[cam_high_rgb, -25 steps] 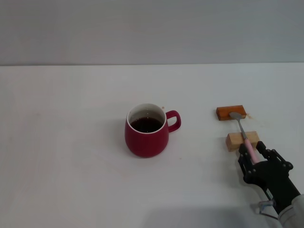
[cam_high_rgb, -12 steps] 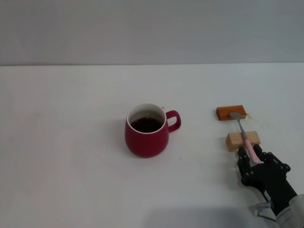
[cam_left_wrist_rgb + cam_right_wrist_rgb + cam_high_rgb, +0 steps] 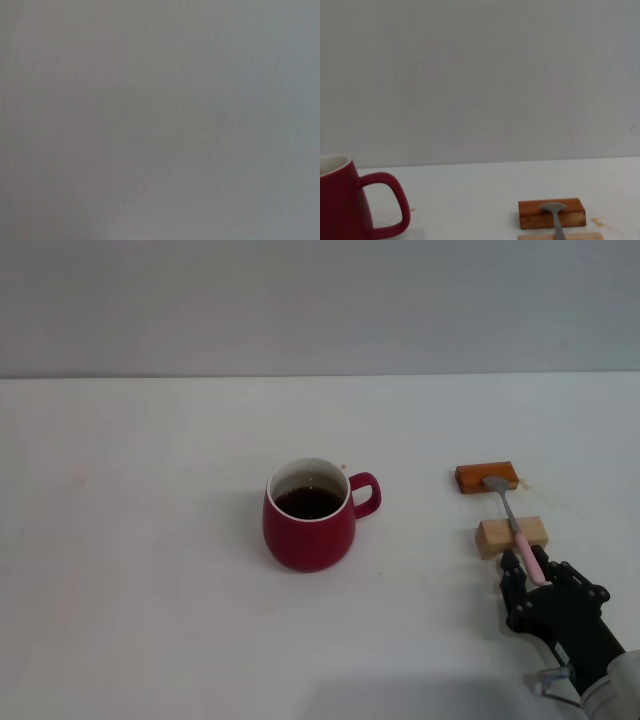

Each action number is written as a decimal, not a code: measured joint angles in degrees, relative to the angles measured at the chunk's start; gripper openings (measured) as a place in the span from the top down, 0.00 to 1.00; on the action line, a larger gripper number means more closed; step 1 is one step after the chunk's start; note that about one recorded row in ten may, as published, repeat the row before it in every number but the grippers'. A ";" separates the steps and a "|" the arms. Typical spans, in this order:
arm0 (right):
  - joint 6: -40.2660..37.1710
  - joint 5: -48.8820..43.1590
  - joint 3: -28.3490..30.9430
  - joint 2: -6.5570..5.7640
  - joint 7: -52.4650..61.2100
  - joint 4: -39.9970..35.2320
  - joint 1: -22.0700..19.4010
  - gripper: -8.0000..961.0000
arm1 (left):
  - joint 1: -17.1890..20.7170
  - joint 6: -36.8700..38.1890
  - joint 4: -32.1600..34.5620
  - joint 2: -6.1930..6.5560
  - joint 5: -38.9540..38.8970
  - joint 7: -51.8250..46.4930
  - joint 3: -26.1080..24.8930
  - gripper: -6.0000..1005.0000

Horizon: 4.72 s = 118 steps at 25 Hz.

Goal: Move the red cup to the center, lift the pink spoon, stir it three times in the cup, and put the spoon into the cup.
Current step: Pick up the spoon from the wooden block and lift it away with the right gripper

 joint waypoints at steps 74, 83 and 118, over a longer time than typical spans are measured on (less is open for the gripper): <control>-0.39 0.10 0.32 -0.09 -0.38 -0.07 -0.30 0.81 | 0.63 0.62 0.00 0.01 0.00 0.00 -0.35 0.16; -0.37 0.06 0.32 -0.08 -1.20 -0.04 -0.49 0.82 | 0.64 0.61 0.00 0.01 0.00 0.00 -0.35 0.16; -2.76 0.07 6.43 -2.35 -22.35 13.53 -2.67 0.82 | 0.30 0.44 0.00 0.00 0.00 0.00 -0.27 0.16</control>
